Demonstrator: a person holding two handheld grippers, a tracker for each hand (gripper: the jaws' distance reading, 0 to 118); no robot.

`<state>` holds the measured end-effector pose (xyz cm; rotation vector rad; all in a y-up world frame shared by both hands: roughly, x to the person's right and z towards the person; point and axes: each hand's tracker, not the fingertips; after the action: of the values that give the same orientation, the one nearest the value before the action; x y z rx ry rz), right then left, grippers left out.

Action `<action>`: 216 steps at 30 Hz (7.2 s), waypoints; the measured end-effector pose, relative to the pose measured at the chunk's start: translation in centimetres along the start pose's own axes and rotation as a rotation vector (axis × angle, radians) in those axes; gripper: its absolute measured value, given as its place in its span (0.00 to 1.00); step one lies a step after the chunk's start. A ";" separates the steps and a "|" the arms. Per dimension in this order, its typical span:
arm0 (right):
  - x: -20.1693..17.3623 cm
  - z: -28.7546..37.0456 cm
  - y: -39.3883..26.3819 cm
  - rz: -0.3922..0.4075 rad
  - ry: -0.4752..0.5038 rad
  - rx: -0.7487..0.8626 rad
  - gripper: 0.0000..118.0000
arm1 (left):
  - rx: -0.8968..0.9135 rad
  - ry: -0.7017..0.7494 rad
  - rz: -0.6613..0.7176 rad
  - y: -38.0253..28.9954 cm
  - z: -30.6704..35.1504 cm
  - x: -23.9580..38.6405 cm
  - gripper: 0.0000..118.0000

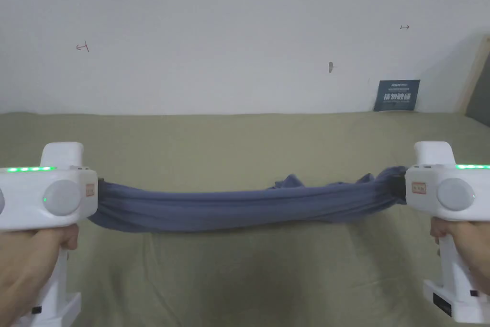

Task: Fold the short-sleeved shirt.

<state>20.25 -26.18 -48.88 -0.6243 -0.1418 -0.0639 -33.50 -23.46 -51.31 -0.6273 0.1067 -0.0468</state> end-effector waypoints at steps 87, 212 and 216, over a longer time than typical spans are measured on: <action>-8.2 11.8 -21.0 0.096 0.101 -0.045 0.06 | -0.368 -0.179 0.103 -23.0 6.9 -4.5 0.03; -1.5 -2.2 16.7 0.076 -0.062 0.213 0.07 | 0.043 0.055 -0.059 12.7 -7.8 6.0 0.02; -0.6 -1.0 11.3 0.059 -0.033 0.168 0.07 | 0.013 0.033 -0.047 8.0 -6.9 5.3 0.02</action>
<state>20.90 -17.57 -56.28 -0.4614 -0.1587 0.0148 -28.95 -21.39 -61.99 -0.6158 0.1236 -0.1030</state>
